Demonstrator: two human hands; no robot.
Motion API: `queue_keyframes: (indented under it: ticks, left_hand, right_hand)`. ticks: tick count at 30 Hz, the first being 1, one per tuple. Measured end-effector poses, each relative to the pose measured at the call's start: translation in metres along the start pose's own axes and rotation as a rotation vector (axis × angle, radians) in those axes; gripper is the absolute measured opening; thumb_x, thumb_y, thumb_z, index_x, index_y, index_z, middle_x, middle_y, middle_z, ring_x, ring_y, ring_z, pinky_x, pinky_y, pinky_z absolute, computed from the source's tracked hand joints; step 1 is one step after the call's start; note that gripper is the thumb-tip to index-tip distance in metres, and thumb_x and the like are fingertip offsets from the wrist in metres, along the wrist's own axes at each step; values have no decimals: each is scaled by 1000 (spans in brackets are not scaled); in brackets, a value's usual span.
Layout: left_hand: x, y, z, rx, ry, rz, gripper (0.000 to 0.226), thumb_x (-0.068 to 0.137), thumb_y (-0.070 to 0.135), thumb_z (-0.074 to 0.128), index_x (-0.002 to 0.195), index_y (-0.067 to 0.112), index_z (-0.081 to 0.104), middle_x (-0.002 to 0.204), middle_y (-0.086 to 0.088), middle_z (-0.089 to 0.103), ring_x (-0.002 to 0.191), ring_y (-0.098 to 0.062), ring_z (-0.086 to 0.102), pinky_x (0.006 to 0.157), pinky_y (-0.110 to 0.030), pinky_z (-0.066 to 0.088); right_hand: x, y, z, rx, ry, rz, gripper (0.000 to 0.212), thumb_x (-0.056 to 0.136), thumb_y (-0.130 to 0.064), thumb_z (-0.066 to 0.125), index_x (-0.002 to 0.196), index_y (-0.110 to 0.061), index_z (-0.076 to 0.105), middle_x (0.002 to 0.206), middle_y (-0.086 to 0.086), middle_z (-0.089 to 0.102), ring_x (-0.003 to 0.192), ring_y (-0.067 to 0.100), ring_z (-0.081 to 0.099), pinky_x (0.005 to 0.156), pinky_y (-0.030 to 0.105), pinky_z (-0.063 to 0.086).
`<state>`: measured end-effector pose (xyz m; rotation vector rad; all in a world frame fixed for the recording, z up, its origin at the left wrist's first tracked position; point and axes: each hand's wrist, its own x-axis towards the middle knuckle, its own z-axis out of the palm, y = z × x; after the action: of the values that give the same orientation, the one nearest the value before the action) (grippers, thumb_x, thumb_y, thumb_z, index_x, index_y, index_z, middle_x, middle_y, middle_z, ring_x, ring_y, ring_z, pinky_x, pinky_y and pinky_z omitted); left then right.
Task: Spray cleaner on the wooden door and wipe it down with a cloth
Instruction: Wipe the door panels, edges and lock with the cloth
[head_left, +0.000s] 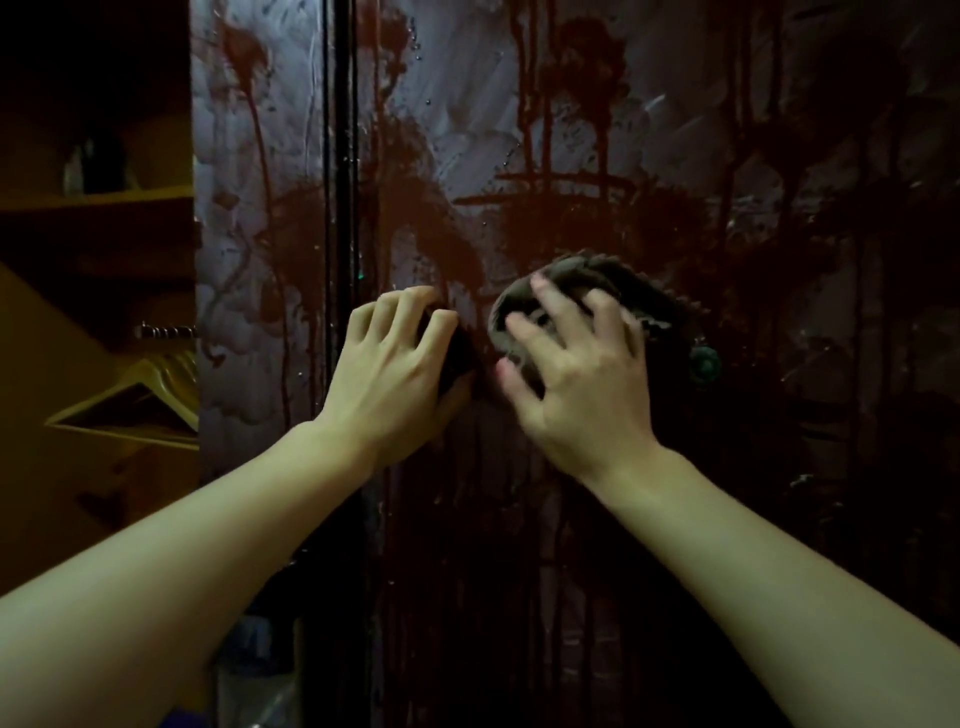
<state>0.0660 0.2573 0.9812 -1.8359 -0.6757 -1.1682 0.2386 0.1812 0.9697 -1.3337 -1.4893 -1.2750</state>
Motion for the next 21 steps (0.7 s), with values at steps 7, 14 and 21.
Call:
queue_keyframes:
  ticks: [7,14,21]
  left_hand:
    - [-3,-35,-1,25,21,46,57,80,50,53,114,4,54,120,-20,51,110,-38,45,89,-47,36]
    - [-14,-63,-5,37,44,25,55,79,45,58,114,3,53,122,-20,51,112,-39,46,94,-47,36]
    - [-22,-83,-10,65,-16,-5,55,82,45,55,117,2,53,123,-20,50,113,-39,46,93,-47,37]
  right_hand:
    - [25,-23,14,57,59,-192,30,85,-27,49,102,-13,69,133,6,61,118,32,52,96,46,42]
    - [17,-50,34,-44,-16,-214,61,78,-29,42,134,-9,56,145,9,50,119,35,54,97,48,46]
    - [63,-52,31,-72,-44,-200,63,77,-34,39,133,-11,57,146,9,50,118,36,57,93,43,49]
